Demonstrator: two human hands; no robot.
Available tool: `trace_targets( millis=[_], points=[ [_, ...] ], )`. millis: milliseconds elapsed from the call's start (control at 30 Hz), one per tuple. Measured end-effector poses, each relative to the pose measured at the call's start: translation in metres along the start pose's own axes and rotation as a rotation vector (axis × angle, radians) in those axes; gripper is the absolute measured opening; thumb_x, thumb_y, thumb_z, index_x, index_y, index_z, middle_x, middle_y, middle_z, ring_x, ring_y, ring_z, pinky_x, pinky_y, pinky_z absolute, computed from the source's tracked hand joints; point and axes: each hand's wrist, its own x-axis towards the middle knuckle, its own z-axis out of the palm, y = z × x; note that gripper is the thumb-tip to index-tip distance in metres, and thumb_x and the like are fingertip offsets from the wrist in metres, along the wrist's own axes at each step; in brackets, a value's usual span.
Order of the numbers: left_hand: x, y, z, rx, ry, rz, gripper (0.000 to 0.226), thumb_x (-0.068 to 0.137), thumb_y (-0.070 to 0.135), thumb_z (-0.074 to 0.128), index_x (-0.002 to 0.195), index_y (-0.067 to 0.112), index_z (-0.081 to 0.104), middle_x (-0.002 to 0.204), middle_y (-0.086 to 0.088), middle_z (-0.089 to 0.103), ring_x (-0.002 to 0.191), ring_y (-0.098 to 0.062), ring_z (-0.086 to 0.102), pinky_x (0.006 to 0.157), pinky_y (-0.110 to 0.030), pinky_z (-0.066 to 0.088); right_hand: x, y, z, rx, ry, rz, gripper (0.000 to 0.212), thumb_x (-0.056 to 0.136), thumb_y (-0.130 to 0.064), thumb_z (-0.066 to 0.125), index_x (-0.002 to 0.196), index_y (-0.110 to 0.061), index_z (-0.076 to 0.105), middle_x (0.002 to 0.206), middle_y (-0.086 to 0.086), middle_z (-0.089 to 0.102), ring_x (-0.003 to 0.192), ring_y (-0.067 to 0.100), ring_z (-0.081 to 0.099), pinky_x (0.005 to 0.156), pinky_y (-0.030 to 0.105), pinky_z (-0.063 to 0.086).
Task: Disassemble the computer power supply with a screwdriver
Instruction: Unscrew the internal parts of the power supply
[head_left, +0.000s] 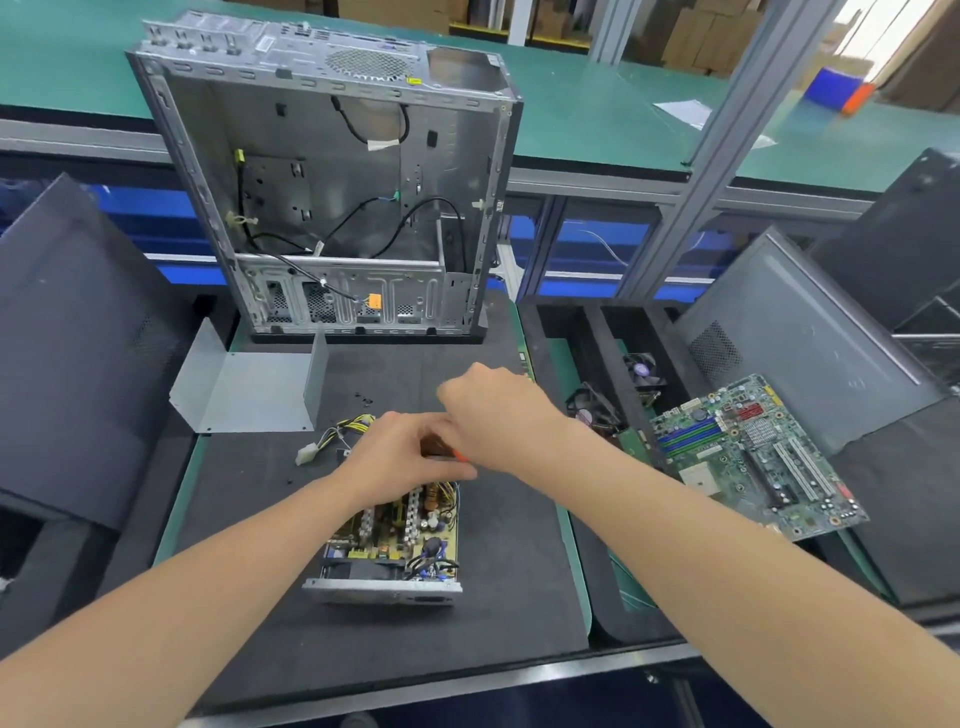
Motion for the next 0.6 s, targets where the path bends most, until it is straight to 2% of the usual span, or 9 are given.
trace_targets(
  millis=[67, 133, 200, 233, 300, 400, 500, 567, 600],
  points=[
    [-0.001, -0.004, 0.001, 0.119, -0.033, 0.024, 0.026, 0.081, 0.042, 0.083, 0.095, 0.055, 0.067, 0.081, 0.028, 0.073, 0.080, 0.001, 0.066, 0.060, -0.008, 0.037, 0.000, 0.003, 0.000, 0.069, -0.031, 0.004, 0.011, 0.098, -0.018, 0.057, 0.089, -0.014, 0.052, 0.075, 0.003, 0.040, 0.069, 0.033, 0.053, 0.047, 0.027, 0.026],
    [0.002, -0.004, 0.001, 0.217, -0.086, 0.031, 0.025, 0.083, 0.036, 0.076, 0.102, 0.048, 0.066, 0.082, 0.022, 0.073, 0.075, -0.007, 0.061, 0.059, -0.014, 0.037, -0.003, 0.008, -0.003, 0.127, -0.041, -0.001, 0.012, 0.094, -0.015, 0.061, 0.087, -0.017, 0.052, 0.078, 0.002, 0.044, 0.072, 0.032, 0.055, 0.048, 0.026, 0.029],
    [0.006, -0.003, -0.002, 0.283, -0.203, 0.016, 0.017, 0.084, 0.032, 0.071, 0.089, 0.047, 0.064, 0.072, 0.026, 0.064, 0.065, -0.005, 0.053, 0.061, -0.024, 0.038, -0.005, 0.011, -0.004, 0.167, -0.064, -0.031, 0.014, 0.089, -0.013, 0.064, 0.084, -0.021, 0.053, 0.088, 0.004, 0.054, 0.080, 0.032, 0.061, 0.052, 0.027, 0.036],
    [0.009, -0.002, -0.003, 0.305, -0.251, 0.015, 0.025, 0.084, 0.031, 0.071, 0.078, 0.051, 0.058, 0.067, 0.027, 0.059, 0.063, -0.004, 0.051, 0.061, -0.024, 0.036, -0.006, 0.012, -0.003, 0.188, -0.075, -0.044, 0.015, 0.087, -0.013, 0.065, 0.082, -0.022, 0.054, 0.094, 0.005, 0.058, 0.084, 0.032, 0.063, 0.054, 0.028, 0.039],
    [0.013, -0.001, -0.005, 0.311, -0.303, 0.018, 0.039, 0.084, 0.028, 0.072, 0.065, 0.052, 0.047, 0.060, 0.025, 0.056, 0.061, -0.002, 0.053, 0.057, -0.021, 0.034, -0.007, 0.014, -0.002, 0.229, -0.081, -0.056, 0.018, 0.084, -0.013, 0.066, 0.078, -0.024, 0.053, 0.099, 0.005, 0.059, 0.087, 0.031, 0.063, 0.055, 0.029, 0.040],
    [0.017, -0.002, -0.006, 0.276, -0.319, 0.026, 0.044, 0.082, 0.025, 0.073, 0.057, 0.052, 0.049, 0.059, 0.030, 0.058, 0.063, 0.007, 0.056, 0.055, -0.013, 0.036, -0.008, 0.016, 0.000, 0.247, -0.073, -0.060, 0.023, 0.083, -0.014, 0.066, 0.072, -0.027, 0.049, 0.098, 0.004, 0.057, 0.087, 0.031, 0.063, 0.055, 0.029, 0.040],
    [0.017, 0.000, -0.005, 0.290, -0.319, 0.027, 0.045, 0.084, 0.027, 0.073, 0.068, 0.065, 0.054, 0.064, 0.020, 0.061, 0.064, -0.004, 0.056, 0.056, -0.012, 0.037, -0.010, 0.019, 0.000, 0.252, -0.054, -0.055, 0.024, 0.083, -0.015, 0.065, 0.071, -0.027, 0.048, 0.096, 0.003, 0.058, 0.088, 0.030, 0.063, 0.054, 0.028, 0.038],
    [0.017, 0.001, -0.006, 0.289, -0.321, 0.041, 0.060, 0.085, 0.026, 0.072, 0.079, 0.081, 0.048, 0.071, 0.009, 0.067, 0.065, -0.011, 0.058, 0.056, -0.014, 0.038, -0.013, 0.022, -0.003, 0.255, -0.036, -0.050, 0.026, 0.084, -0.016, 0.065, 0.069, -0.027, 0.047, 0.093, 0.001, 0.058, 0.086, 0.029, 0.063, 0.053, 0.027, 0.037],
    [0.016, 0.001, -0.006, 0.286, -0.320, 0.043, 0.063, 0.084, 0.026, 0.072, 0.083, 0.083, 0.047, 0.072, 0.006, 0.069, 0.067, -0.014, 0.059, 0.056, -0.016, 0.039, -0.015, 0.024, -0.005, 0.258, -0.028, -0.049, 0.025, 0.084, -0.017, 0.065, 0.069, -0.027, 0.047, 0.091, 0.000, 0.058, 0.085, 0.028, 0.063, 0.052, 0.027, 0.037]
  ],
)
